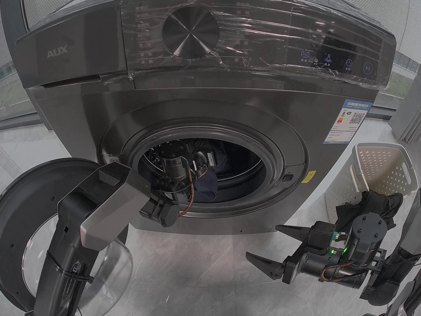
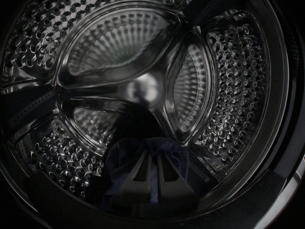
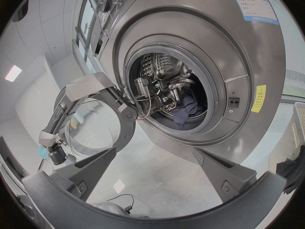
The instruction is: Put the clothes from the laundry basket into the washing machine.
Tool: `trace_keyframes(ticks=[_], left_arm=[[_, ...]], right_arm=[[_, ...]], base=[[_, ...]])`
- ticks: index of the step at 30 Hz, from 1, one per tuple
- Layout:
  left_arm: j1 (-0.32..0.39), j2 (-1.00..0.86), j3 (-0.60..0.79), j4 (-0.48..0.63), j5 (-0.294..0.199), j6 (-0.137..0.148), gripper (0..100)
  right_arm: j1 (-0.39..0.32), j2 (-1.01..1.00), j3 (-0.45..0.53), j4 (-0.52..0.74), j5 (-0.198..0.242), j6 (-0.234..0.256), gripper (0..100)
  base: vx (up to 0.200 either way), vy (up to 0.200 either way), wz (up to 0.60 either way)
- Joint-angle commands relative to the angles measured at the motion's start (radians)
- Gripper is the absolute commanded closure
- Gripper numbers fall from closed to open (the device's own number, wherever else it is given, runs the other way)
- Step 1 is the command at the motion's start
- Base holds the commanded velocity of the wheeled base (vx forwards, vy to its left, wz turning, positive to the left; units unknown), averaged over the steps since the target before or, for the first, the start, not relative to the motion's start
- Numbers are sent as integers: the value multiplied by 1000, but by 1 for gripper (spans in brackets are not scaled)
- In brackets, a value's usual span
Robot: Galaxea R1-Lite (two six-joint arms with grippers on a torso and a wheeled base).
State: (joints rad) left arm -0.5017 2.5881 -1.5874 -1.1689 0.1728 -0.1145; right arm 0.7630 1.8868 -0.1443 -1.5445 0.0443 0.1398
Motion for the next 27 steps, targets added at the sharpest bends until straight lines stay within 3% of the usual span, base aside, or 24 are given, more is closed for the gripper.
trace_keyframes(ticks=[1,3,4,8,11,13,15,16,17,18,23,27], left_arm=[[5,27,-6,-5,1,1,100],[3,24,3,-6,1,2,100],[3,23,4,-6,1,4,0],[-11,-52,161,8,-24,6,0],[-28,-126,284,41,-72,9,0],[-34,-166,343,66,-88,24,0],[-34,-181,379,72,-87,59,0],[-34,-181,379,72,-87,59,0],[-31,-181,394,66,-88,98,0],[-31,-180,397,64,-88,110,0],[-34,-172,399,63,-95,118,0],[-35,-151,438,61,-116,183,0]], right_arm=[[-1,2,0,0,0,0,0],[-1,3,0,0,0,0,0],[-1,3,0,0,0,0,0],[-1,2,2,0,0,0,0],[-1,3,2,0,0,0,0],[-1,3,3,0,0,0,0],[1,9,0,0,0,0,0],[1,9,0,0,0,0,0],[2,12,0,0,0,0,0],[6,12,0,0,-1,0,0],[7,12,2,0,-1,0,0],[7,15,2,0,-1,0,0]], base=[[0,0,0],[0,0,0],[0,0,0],[0,0,0],[0,0,0],[0,0,0],[0,0,0],[0,0,0],[0,0,0],[0,0,0],[0,0,0],[0,0,0]])
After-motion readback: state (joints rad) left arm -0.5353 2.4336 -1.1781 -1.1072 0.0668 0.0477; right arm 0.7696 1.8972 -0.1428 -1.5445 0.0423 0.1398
